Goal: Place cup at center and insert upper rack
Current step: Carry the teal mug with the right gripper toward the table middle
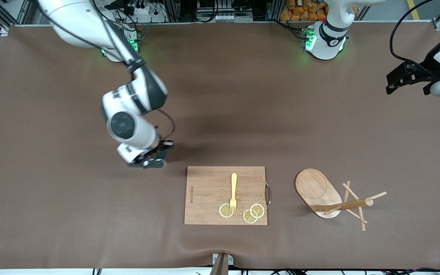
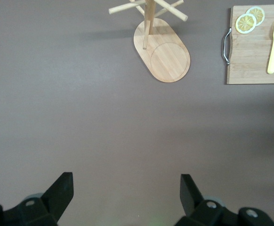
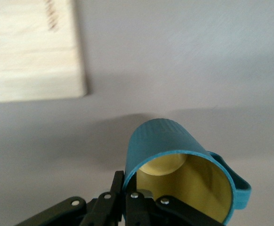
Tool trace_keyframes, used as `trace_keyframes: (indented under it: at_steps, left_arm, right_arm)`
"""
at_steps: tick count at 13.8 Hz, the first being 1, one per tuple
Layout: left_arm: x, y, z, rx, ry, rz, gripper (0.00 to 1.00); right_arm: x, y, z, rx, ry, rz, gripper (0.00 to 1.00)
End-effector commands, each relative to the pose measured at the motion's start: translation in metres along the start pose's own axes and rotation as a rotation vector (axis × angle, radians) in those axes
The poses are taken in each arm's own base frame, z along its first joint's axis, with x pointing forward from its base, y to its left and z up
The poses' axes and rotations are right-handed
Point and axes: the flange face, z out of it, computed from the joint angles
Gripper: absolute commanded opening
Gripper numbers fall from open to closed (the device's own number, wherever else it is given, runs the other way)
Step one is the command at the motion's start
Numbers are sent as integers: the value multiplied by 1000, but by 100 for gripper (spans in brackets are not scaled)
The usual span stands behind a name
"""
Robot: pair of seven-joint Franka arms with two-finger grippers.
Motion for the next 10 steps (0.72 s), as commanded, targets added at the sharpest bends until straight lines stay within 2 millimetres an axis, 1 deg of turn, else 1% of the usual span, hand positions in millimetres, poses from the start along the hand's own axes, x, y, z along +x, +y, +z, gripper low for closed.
trace_keyframes:
  at_steps: [1,3,4,5,7,9,10]
  left_arm:
    - [0,-5,-2,-15,11,11,100]
    - [-2,-10,-1,-12,1,3,100]
    - [-2,-12,-1,-12,2,-1,100]
    - [-1,-18,-2,-12,4,-12,100]
    - [-1,-21,-1,-12,2,-17,100]
    - [-1,-25,-1,-12,1,-23,100]
    - [-1,-28,-1,-12,1,-29,100]
  right_arm:
    - [-46,-54,5,15,-20,93,0]
    - [-82,-96,10,14,-25,131,0]
    - [-99,-114,10,14,-23,144,0]
    - [-116,-130,14,8,-24,144,0]
    - [-144,-155,27,-3,-23,135,0]
    - [-164,-181,38,26,1,136,0]
    - [-172,-189,45,34,6,121,0]
